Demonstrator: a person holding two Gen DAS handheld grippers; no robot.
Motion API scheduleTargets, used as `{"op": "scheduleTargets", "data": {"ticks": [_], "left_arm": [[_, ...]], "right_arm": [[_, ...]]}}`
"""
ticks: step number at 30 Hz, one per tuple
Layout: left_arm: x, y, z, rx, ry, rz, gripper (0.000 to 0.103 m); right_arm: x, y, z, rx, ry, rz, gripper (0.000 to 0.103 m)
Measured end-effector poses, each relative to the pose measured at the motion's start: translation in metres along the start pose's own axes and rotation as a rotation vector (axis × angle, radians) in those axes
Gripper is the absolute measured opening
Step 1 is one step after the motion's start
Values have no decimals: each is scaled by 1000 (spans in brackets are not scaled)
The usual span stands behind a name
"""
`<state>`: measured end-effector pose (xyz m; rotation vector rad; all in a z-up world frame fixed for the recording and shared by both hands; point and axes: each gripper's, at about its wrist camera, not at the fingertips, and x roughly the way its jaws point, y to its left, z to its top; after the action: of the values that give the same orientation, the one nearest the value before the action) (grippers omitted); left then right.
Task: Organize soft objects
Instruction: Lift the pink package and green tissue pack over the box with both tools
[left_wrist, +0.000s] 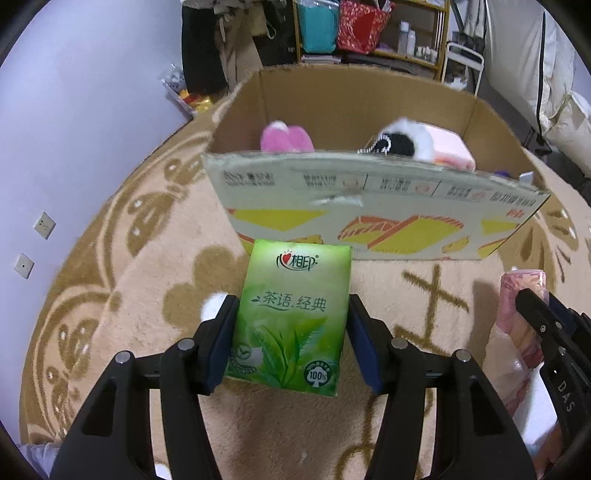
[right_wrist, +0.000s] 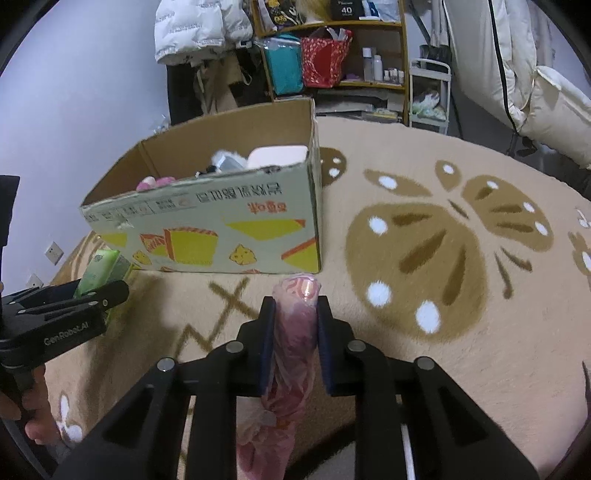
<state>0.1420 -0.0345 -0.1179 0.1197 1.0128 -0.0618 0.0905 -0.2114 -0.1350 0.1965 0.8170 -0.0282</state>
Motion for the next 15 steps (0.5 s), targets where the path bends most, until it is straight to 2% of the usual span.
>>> {"op": "scheduleTargets", "data": {"ticks": [8,15], "left_arm": [[-31,-6,2,35,-74,53,56],[-67,-1,5,54,-178,82,56]], "right_arm": [[-26,-3,6,2,-76,-14,20],[-55,-4,17,11,-167,-38,16]]}}
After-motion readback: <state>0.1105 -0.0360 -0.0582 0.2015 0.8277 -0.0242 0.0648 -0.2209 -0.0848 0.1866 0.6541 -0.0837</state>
